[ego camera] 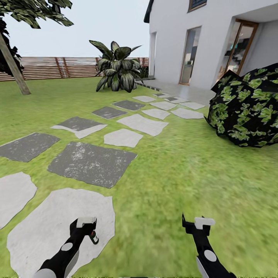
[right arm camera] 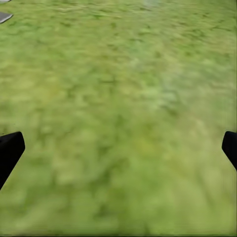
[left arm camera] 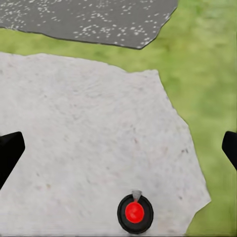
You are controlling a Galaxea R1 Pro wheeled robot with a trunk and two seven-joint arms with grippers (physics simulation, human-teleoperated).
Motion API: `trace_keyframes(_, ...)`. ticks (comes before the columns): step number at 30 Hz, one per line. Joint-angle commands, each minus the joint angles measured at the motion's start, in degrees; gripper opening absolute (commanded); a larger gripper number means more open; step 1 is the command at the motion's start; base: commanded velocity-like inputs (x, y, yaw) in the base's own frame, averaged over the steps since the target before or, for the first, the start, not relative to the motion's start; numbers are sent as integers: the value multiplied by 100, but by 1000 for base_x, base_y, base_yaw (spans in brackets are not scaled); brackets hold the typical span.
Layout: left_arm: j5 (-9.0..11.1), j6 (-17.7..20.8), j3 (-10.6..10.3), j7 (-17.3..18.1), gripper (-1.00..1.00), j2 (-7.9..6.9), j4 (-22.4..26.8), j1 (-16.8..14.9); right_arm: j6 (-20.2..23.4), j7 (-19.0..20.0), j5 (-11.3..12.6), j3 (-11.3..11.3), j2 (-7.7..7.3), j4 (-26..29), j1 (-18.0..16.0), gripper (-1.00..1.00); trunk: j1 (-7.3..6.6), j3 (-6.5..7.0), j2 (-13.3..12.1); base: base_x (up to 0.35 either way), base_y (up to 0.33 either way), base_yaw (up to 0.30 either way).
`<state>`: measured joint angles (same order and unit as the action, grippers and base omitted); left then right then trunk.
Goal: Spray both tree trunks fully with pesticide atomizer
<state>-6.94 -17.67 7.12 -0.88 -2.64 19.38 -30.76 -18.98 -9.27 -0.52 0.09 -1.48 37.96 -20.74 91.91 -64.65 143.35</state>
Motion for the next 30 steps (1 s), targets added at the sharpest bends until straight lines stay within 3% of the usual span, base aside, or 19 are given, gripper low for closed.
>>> trace_keyframes(1,0,0,0,0,100,0,-1,0,0,0,-1,0,0,0,0,100,2,-32,2,0,0,0)
trace_keyframes(12,6,-26,0,0,100,0,4,0,0,3,-1,0,-1,9,0,100,30,-377,17,0,0,0)
trace_keyframes(30,6,-430,-1,0,100,1,1,3,0,3,-1,0,-1,8,0,100,77,-940,41,0,0,0)
